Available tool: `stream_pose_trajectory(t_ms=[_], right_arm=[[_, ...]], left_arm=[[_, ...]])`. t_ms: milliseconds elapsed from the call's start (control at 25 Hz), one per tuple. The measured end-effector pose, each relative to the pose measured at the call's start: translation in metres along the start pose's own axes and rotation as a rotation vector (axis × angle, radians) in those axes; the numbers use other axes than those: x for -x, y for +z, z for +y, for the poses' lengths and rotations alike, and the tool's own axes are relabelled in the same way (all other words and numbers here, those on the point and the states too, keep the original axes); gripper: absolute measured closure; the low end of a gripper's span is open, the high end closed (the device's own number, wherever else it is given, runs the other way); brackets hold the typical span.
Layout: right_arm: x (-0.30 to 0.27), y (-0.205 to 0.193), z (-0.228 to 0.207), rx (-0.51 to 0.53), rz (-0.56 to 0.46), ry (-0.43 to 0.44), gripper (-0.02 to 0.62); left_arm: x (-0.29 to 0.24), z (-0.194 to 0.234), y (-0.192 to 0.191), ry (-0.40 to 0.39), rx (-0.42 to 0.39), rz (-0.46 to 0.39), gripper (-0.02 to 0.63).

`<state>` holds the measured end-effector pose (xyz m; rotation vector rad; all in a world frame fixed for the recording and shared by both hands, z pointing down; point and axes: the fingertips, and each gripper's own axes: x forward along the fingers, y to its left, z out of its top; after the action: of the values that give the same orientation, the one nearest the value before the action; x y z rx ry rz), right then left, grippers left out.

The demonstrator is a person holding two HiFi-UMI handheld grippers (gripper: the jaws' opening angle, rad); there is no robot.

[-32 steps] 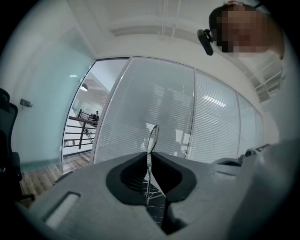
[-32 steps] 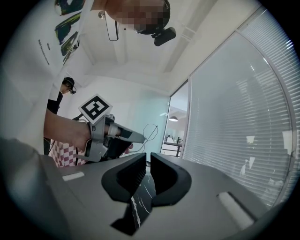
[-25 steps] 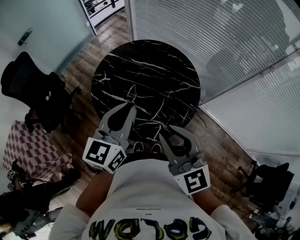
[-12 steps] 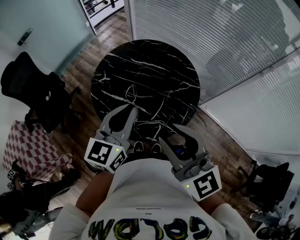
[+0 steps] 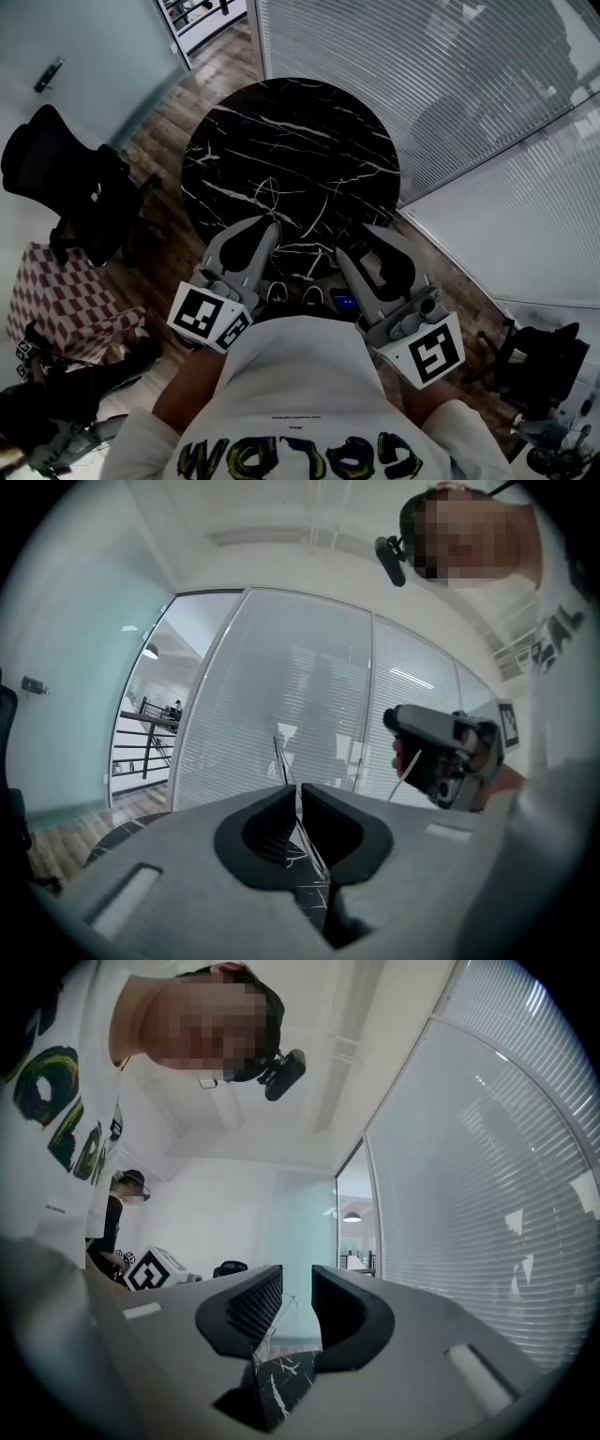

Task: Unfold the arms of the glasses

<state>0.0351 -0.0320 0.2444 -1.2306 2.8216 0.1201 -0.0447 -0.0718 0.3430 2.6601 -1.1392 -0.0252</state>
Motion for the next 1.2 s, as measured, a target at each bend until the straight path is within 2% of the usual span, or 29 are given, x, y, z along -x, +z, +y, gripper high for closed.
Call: stream_pose_trajectory(t_ms=[120, 240, 440, 760, 1000, 1200], right_arm=[[-0.008, -0.013, -0.008, -0.004, 0.039, 0.025, 0.5], [-0.017, -0.028, -0.004, -0.028, 0.074, 0.101, 0.5], [-0.026, -0.055, 0.011, -0.147, 0.149, 0.228, 0.518], [-0.034, -0.076, 0.013, -0.319, 0.21, 0.288, 0.518], [-0.035, -0.078, 0.014, -0.396, 0.21, 0.32, 0.526], [-0.036, -0.081, 0.015, -0.412, 0.217, 0.332, 0.543]], left_arm=[[0.001, -0.014, 0.005, -0.054, -0.004, -0.017, 0.586], [0.003, -0.027, 0.008, -0.098, -0.032, -0.018, 0.588], [0.002, -0.039, 0.004, -0.132, -0.122, 0.001, 0.588], [-0.002, -0.053, 0.008, -0.156, -0.158, -0.029, 0.588], [-0.003, -0.057, 0.004, -0.169, -0.203, -0.018, 0.589], [-0.002, -0.058, -0.005, -0.18, -0.329, 0.046, 0.589]])
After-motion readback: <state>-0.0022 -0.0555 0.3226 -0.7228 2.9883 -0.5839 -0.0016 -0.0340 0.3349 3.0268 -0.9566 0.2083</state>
